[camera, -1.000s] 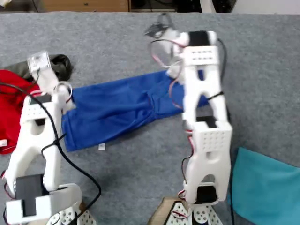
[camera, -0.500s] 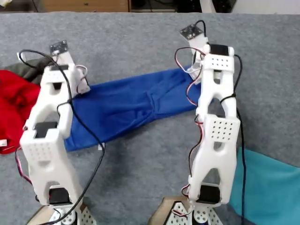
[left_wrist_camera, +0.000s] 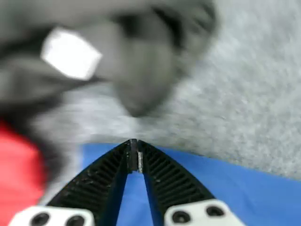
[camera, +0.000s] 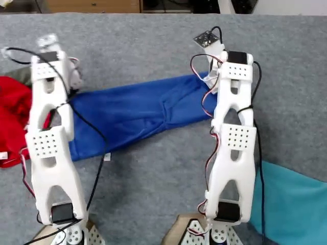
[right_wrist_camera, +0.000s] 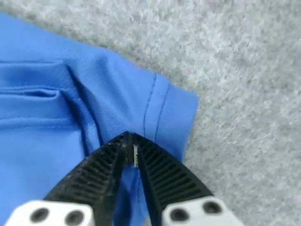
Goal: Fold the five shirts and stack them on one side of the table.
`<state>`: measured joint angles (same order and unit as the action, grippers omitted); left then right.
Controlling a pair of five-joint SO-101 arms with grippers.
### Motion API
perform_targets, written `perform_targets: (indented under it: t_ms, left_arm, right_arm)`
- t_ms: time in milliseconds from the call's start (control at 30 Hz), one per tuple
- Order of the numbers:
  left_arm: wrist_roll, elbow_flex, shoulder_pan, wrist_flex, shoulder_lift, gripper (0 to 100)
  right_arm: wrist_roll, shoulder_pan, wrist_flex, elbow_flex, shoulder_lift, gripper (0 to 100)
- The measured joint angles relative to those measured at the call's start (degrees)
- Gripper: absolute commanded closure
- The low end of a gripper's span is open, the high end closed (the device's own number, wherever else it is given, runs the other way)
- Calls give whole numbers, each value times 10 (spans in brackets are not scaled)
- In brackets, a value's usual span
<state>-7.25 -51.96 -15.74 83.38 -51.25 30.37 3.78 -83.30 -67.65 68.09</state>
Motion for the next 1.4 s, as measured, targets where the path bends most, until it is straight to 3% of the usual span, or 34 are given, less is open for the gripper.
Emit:
perform_targets:
  t_ms: [233, 400, 667, 933, 1100, 1267, 1400]
  left_arm:
    - [53, -113, -15, 143, -1, 981]
    - [101, -110, -52, 167, 0, 981]
    - [153, 56, -86, 168, 77, 981]
    - [154, 235, -79, 156, 219, 967]
    - [143, 417, -76, 86, 360, 856]
    - [120, 627, -60, -55, 488, 796]
    - [115, 740, -36, -159, 515, 757]
  right_arm:
    - [1, 0, -34, -49, 2, 994]
    - [12, -9, -94, -143, 2, 994]
    - [1, 16, -125, -232, 2, 994]
    - [-4, 76, -68, -238, 50, 994]
    - [-4, 76, -53, -238, 54, 994]
    - [-4, 76, -45, -238, 54, 994]
    - [-4, 76, -43, -238, 59, 994]
